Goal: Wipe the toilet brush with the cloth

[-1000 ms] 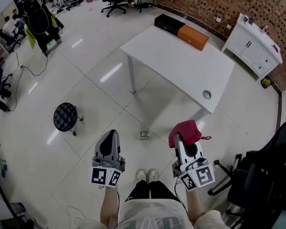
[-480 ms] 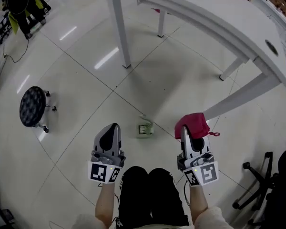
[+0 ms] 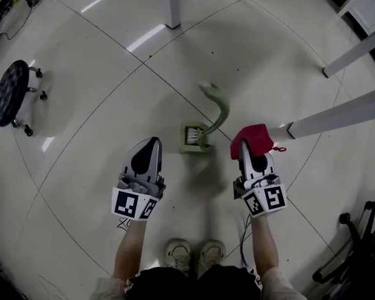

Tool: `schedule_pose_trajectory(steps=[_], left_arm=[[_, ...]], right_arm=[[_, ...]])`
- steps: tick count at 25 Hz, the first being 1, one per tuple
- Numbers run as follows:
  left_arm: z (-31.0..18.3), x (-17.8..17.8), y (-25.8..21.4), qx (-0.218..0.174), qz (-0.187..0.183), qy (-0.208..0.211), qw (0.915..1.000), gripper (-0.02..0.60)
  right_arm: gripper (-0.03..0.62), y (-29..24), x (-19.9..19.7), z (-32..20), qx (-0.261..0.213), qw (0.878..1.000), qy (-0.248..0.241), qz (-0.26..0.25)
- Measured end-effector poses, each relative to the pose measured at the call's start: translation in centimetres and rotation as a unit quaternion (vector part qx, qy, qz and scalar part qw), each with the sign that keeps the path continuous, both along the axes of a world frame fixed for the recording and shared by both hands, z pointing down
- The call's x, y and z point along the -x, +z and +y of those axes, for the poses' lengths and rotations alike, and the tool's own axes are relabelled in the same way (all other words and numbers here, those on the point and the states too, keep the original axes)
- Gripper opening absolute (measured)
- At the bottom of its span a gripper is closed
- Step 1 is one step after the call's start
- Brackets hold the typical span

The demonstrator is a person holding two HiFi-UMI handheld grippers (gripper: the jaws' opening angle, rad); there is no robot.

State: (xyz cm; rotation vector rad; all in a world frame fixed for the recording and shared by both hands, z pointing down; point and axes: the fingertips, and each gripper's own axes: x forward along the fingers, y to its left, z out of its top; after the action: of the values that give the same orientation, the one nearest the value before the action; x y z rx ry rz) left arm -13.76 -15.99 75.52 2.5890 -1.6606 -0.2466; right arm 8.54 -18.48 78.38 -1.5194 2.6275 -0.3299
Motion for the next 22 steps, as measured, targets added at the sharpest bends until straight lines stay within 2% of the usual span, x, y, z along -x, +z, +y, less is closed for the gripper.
schedule_pose_trajectory(steps=[4,7,13,18,22], left_arm=[[-0.6,-1.1,4.0,0.002,0.029,-0.001,0.9996,0.005],[-1.3,-2.9,5.4,0.002,0.020,0.014,0.9997,0.005],[-1.8,-4.9,7.0,0.017,0.012,0.035,0.9992,0.005],[-2.1,-5.3,8.2,0.028,0.008,0.039,0.9988,0.005],[-1.8,-5.2,9.0,0.036,0.011,0.033,0.9987,0.005]], right_arm=[[0.032,6.5,1.3,-2.3,0.026,0.999,-0.023,-0.030],[0.032,10.1,1.8,-4.9,0.054,0.998,-0.034,-0.028],[0.032,12.3,3.4,-6.8,0.114,0.987,-0.057,-0.100],[0.032,12.7,4.3,-5.1,0.126,0.988,-0.063,-0.069],[0.032,13.1,3.7,-3.2,0.139,0.987,-0.044,-0.066]])
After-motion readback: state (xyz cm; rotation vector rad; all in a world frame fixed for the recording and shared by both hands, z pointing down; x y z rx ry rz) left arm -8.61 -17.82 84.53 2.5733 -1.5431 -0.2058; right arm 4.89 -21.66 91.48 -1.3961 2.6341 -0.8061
